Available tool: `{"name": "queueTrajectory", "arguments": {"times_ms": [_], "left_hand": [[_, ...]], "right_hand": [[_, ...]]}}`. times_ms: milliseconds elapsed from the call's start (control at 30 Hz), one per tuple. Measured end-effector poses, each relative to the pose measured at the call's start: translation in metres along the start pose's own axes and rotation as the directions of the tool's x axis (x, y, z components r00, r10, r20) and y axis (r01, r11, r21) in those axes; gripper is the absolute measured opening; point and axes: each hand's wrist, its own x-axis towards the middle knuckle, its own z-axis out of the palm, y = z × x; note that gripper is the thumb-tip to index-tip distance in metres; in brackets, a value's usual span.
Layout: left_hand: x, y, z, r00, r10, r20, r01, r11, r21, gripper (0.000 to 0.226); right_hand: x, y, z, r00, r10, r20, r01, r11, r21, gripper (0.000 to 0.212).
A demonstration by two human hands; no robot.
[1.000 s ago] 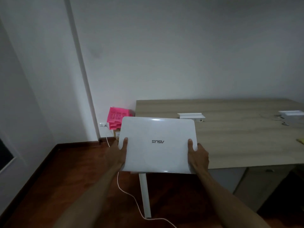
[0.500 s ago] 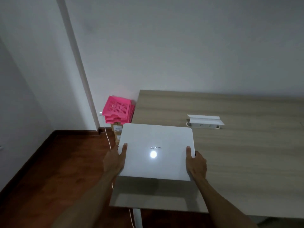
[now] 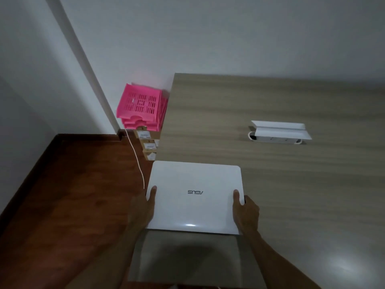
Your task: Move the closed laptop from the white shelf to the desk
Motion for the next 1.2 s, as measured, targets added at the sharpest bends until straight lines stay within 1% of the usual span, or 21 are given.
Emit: {"name": "queueTrajectory", "arguments": {"times_ms": [67,133,233,300,400,433,467,533,600,667,700,767,800,833,900,967,1033,1100,1133,1200], "left_hand": [[0.013,-0.002,0.01,1.0,-0.023,0.011,0.023,1.0,0.021,0.054],[0.024,-0.005,0.019,1.0,-0.017,0.02,0.016,0.998,0.065,0.05],[0.037,-0.006,0.028,0.999,0.019,0.039,-0.022,0.996,0.083,0.047],[0.048,-0.011,0.032,0.996,0.075,0.057,-0.081,0.991,0.11,0.051],[0.057,-0.015,0.03,0.97,0.036,0.242,-0.067,0.991,0.12,0.063],[0.057,-0.016,0.03,0.962,0.02,0.274,-0.053,0.992,0.115,0.066],[0.057,-0.016,0.029,0.961,0.013,0.276,-0.046,0.992,0.114,0.068],[0.055,-0.015,0.028,0.963,0.036,0.267,-0.077,0.987,0.143,0.068],[0.058,-0.015,0.03,0.967,0.046,0.252,-0.088,0.983,0.16,0.063],[0.063,-0.017,0.03,0.964,0.062,0.258,-0.101,0.985,0.143,0.059],[0.065,-0.02,0.033,0.967,0.074,0.244,-0.11,0.984,0.139,0.059],[0.067,-0.025,0.039,0.984,0.086,0.157,-0.109,0.983,0.145,0.066],[0.068,-0.026,0.043,0.989,0.089,0.117,-0.106,0.984,0.144,0.07],[0.07,-0.027,0.047,0.991,0.087,0.105,-0.103,0.982,0.159,0.069],[0.07,-0.025,0.047,0.988,0.057,0.14,-0.084,0.977,0.194,0.06],[0.068,-0.023,0.039,0.984,0.042,0.175,-0.079,0.975,0.21,0.058],[0.064,-0.025,0.028,0.976,0.071,0.207,-0.113,0.973,0.2,0.054],[0.057,-0.026,0.016,0.967,0.143,0.21,-0.185,0.963,0.196,0.056],[0.054,-0.028,0.012,0.958,0.205,0.198,-0.244,0.95,0.194,0.057],[0.048,-0.04,0.01,0.934,0.315,0.17,-0.345,0.919,0.19,0.063]], "right_hand": [[0.009,0.003,0.01,1.0,0.012,0.008,-0.012,0.999,-0.036,0.057],[0.015,0.004,0.016,1.0,0.018,0.02,-0.017,0.998,-0.055,0.058],[0.023,0.006,0.025,0.999,0.023,0.024,-0.021,0.996,-0.082,0.058],[0.029,0.006,0.028,0.999,0.034,0.025,-0.031,0.993,-0.11,0.06],[0.035,0.004,0.028,0.999,0.04,0.026,-0.035,0.985,-0.167,0.063],[0.037,0.003,0.028,0.999,0.037,0.034,-0.03,0.985,-0.17,0.063],[0.039,0.001,0.027,0.998,0.047,0.045,-0.038,0.982,-0.184,0.063],[0.044,0.001,0.025,0.997,0.051,0.055,-0.037,0.97,-0.239,0.068],[0.051,0.004,0.025,0.996,0.033,0.078,-0.006,0.947,-0.32,0.076],[0.055,0.004,0.024,0.993,0.017,0.117,0.03,0.921,-0.388,0.076],[0.058,0.004,0.024,0.991,0.004,0.137,0.054,0.909,-0.412,0.077],[0.063,0.003,0.023,0.985,0.004,0.172,0.072,0.9,-0.43,0.08],[0.065,0.002,0.022,0.982,0.02,0.188,0.065,0.897,-0.436,0.078],[0.067,0.002,0.022,0.98,0.029,0.196,0.064,0.89,-0.452,0.073],[0.066,-0.003,0.019,0.976,0.073,0.206,0.032,0.885,-0.465,0.063],[0.058,-0.01,0.014,0.976,0.074,0.205,0.029,0.889,-0.458,0.052],[0.046,-0.016,0.007,0.974,-0.038,0.224,0.137,0.884,-0.446,0.044],[0.032,-0.018,0.0,0.947,-0.191,0.257,0.287,0.861,-0.42,0.041],[0.025,-0.018,-0.002,0.926,-0.261,0.274,0.359,0.836,-0.415,0.041],[0.007,-0.014,-0.004,0.89,-0.365,0.271,0.451,0.791,-0.413,0.044]]}}
